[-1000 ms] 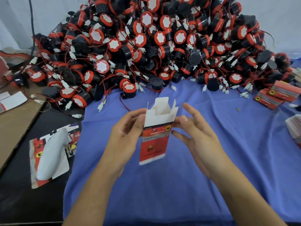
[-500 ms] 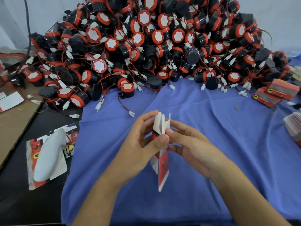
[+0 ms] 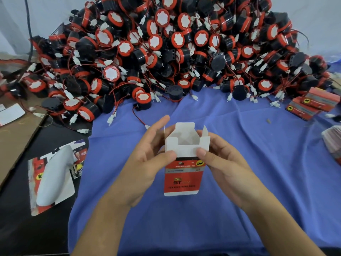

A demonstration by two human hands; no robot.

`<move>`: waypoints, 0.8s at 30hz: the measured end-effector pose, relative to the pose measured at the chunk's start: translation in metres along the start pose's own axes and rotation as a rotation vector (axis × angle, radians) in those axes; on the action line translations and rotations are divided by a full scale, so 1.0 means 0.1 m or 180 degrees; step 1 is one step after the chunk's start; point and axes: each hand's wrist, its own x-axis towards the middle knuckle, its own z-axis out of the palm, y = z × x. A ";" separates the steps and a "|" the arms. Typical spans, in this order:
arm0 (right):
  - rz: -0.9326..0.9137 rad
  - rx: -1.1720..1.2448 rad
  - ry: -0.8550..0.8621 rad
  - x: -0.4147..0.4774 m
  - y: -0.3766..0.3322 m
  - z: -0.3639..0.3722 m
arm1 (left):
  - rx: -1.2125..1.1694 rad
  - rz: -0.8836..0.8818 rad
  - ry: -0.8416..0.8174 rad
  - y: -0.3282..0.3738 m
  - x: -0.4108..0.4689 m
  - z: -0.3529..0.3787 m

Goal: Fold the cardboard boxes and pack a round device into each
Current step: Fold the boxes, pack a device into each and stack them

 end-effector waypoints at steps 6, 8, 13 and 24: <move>-0.0190 0.0124 0.0391 -0.02 0.05 0.09 | -0.0478 0.0129 0.0228 0.01 0.04 0.12; -0.0239 0.0031 0.0487 -0.02 0.04 0.12 | -0.0524 0.0186 0.0325 0.01 0.05 0.14; -0.0354 -0.0229 0.0809 -0.01 0.07 0.26 | -0.0069 0.0372 0.0634 0.01 0.06 0.28; 0.0124 0.0800 0.0642 -0.01 0.08 0.41 | -0.0789 0.0045 0.0782 -0.06 0.10 0.29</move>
